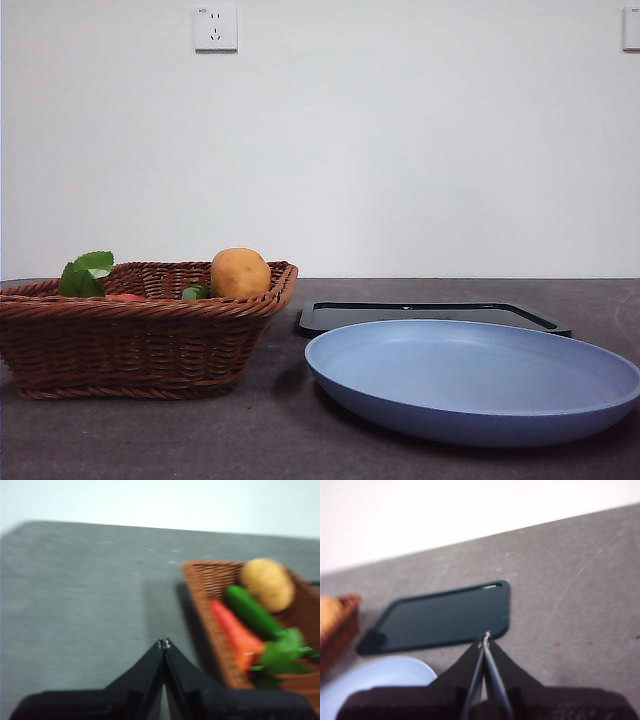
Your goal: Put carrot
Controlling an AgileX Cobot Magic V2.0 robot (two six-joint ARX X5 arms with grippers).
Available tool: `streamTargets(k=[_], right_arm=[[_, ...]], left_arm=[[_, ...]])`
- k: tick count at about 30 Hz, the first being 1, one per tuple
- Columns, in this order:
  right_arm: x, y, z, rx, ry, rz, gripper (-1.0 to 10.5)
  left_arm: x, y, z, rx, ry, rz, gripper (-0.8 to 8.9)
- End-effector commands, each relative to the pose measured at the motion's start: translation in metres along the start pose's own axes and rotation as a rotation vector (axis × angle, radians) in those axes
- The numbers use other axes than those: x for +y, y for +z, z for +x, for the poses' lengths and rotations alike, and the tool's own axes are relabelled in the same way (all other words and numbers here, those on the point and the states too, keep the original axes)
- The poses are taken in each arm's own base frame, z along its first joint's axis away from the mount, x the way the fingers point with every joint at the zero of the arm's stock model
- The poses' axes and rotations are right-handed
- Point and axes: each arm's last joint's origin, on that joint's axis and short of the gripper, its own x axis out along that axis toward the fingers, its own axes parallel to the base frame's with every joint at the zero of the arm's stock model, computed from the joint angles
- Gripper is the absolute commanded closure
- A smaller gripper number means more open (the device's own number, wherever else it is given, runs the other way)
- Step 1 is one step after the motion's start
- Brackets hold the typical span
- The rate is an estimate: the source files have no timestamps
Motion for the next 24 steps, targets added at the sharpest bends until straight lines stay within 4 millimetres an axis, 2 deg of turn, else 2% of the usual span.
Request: streamTargets(k=[1,7,12,18,24], right_arm=[[0.001,0.002,0.000,-0.033,0.012,0.183,9.4],[0.003,0.008,0.000,-0.069,0.050,0.359,9.4],[0.008,0.016,-0.003,-0.025,0.125,0.357,9.4],[0.015,0.041,-0.007,0.053,0.095,0.325,9.4],[0.023,0.074,-0.005,0.149,0.060,0.196,9.4]], left_arm=[[-0.002,-0.002,0.001,0.010,-0.093,-0.190,8.05],[-0.006,0.000,0.000,0.020,-0.217,-0.240,8.05],[-0.007,0.009,-0.003,0.016,-0.215,-0.302,8.06],[-0.012,0.037,-0.008,0.087,-0.194,-0.318,8.06],[-0.018,0.076,0.002,0.183,-0.233,-0.303,8.06]])
